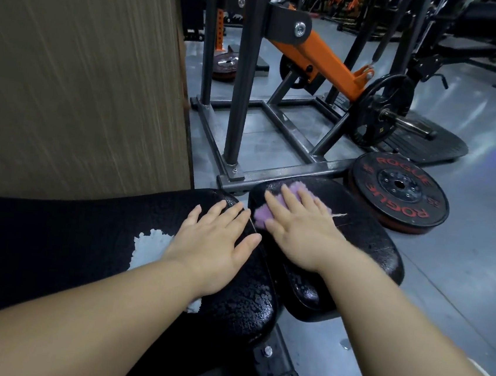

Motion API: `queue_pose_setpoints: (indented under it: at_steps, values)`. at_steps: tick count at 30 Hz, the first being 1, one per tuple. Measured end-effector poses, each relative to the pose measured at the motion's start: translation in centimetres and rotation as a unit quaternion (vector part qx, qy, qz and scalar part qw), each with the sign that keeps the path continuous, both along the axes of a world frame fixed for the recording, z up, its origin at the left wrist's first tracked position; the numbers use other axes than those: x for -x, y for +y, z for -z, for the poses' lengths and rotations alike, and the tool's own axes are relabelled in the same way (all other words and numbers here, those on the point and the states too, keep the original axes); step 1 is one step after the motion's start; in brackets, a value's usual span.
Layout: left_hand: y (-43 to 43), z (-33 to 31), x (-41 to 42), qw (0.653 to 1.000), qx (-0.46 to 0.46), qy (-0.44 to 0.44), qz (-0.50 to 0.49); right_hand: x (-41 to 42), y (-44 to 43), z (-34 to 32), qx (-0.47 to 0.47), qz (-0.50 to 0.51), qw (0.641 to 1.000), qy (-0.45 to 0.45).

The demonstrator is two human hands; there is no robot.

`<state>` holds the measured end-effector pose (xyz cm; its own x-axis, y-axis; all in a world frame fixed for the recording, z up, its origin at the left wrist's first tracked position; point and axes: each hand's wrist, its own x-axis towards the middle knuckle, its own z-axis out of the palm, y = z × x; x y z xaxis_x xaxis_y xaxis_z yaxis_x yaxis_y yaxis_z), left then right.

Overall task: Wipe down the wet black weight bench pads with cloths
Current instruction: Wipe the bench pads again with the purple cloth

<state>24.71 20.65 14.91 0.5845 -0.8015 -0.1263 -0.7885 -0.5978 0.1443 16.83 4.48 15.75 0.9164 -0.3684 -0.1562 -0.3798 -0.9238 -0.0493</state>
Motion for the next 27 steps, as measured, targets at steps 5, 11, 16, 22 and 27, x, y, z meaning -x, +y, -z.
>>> queue_pose_setpoints:
  at_steps: [5, 11, 16, 22, 27]
  values:
    - [0.0, 0.0, -0.1, 1.0, 0.015, 0.017, -0.001, 9.3, 4.1, 2.3, 0.062, 0.008, 0.99, -0.127]
    - [0.1, -0.2, 0.2, 0.999, 0.029, 0.03, -0.005, 10.4, 4.9, 3.0, 0.024, 0.032, 0.984, -0.176]
    - [0.1, -0.2, 0.1, 0.998, 0.048, 0.043, -0.01, 7.1, 3.3, 1.1, -0.14, 0.087, 0.952, -0.26]
    - [0.5, -0.4, 0.0, 0.994, 0.091, 0.059, -0.002, 5.6, 0.8, 0.1, -0.162, -0.011, 0.963, -0.216]
    - [0.6, -0.9, 0.6, 0.989, 0.129, 0.064, 0.028, 8.0, 0.8, 0.4, -0.069, 0.017, 0.977, -0.201]
